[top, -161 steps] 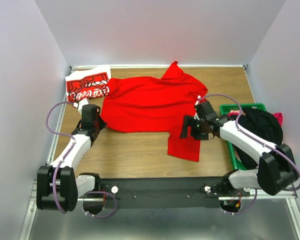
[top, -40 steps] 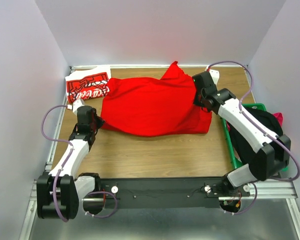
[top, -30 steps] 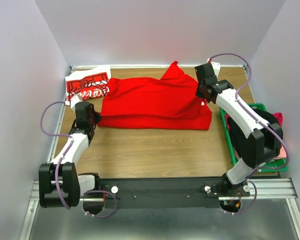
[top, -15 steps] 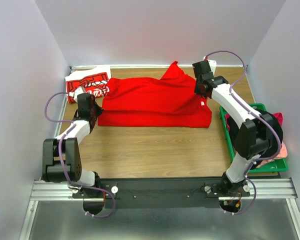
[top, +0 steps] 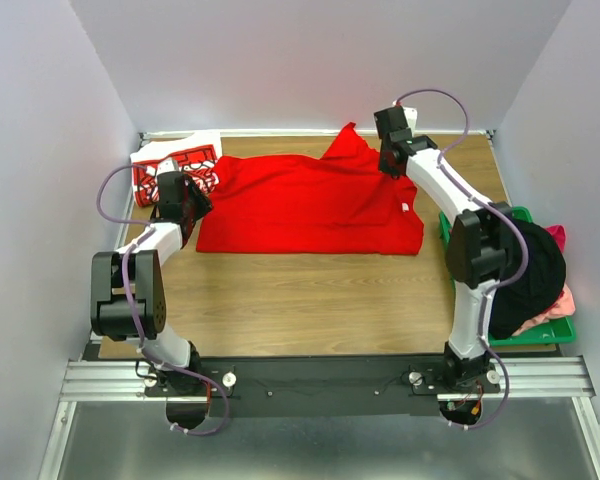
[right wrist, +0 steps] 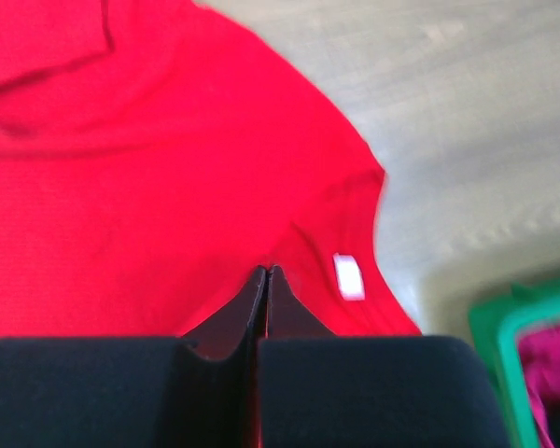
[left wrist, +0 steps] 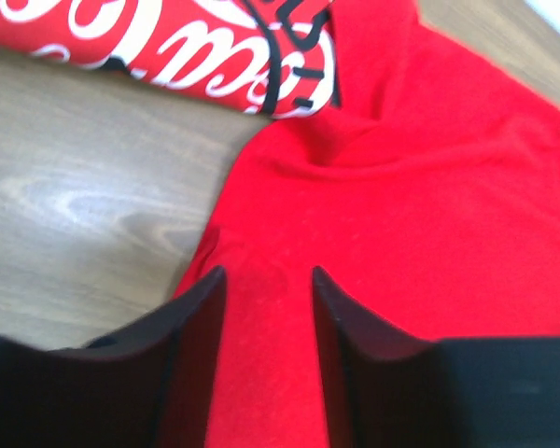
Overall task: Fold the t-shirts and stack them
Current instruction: Fold the tshirt
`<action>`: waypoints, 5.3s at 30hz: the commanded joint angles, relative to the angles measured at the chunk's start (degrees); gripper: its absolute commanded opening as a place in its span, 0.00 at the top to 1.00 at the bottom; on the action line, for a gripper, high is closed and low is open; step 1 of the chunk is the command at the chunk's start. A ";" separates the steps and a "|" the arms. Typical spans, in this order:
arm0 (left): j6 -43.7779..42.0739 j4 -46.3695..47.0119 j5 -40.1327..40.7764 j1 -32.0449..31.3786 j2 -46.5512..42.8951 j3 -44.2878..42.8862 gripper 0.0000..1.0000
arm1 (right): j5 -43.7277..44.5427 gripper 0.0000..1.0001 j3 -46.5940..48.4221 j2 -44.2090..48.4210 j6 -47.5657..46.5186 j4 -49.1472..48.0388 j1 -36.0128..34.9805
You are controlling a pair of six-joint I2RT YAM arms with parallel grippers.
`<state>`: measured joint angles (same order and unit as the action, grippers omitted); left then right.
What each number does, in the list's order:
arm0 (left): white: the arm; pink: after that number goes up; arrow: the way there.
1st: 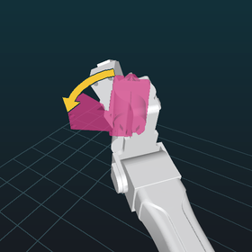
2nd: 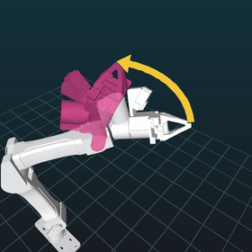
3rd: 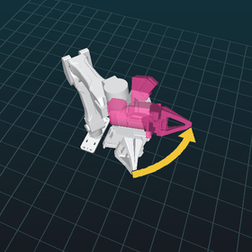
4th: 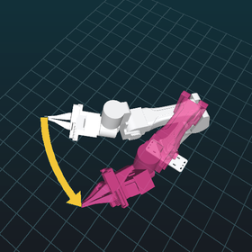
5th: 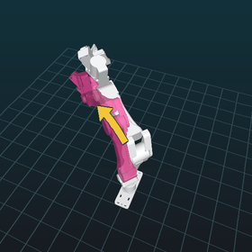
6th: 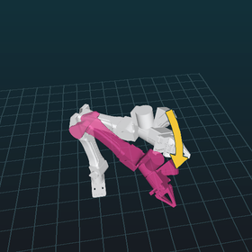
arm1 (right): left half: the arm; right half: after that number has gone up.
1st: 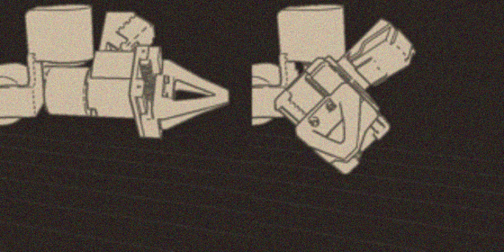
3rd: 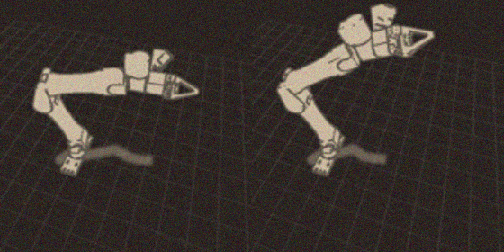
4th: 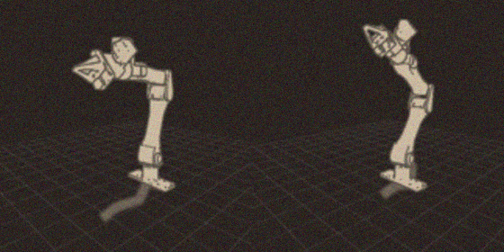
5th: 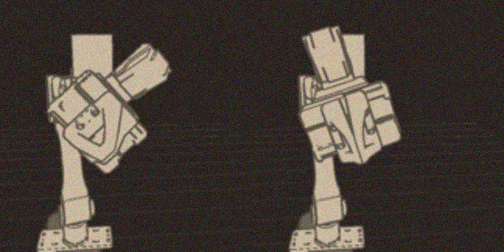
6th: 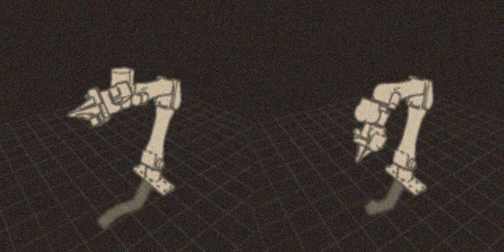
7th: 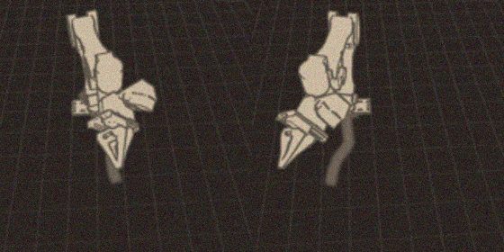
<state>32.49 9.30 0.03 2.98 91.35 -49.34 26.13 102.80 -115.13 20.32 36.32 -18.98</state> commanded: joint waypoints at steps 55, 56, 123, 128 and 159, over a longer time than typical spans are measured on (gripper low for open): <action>-6.30 5.03 -2.14 -7.99 -12.78 11.02 0.29 | -18.92 0.58 -26.25 2.72 1.04 -12.32 2.46; -6.30 5.03 -2.23 -7.91 -12.78 11.02 0.29 | -18.92 0.59 -26.08 2.46 0.78 -12.41 2.46; -4.19 8.71 -5.04 -11.68 -3.91 7.43 0.29 | -35.11 0.21 -10.50 -2.12 2.45 -12.23 1.49; -3.58 10.65 -6.53 -14.76 0.84 4.52 0.29 | -30.80 0.20 -20.86 2.62 2.36 -12.58 1.49; 5.56 15.22 -1.88 -23.02 -2.66 19.19 0.31 | -21.03 0.18 -50.86 18.45 4.73 -13.20 1.49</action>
<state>35.86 25.61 -5.52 -18.59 91.22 -33.15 2.55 55.92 -97.23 24.03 18.09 -17.30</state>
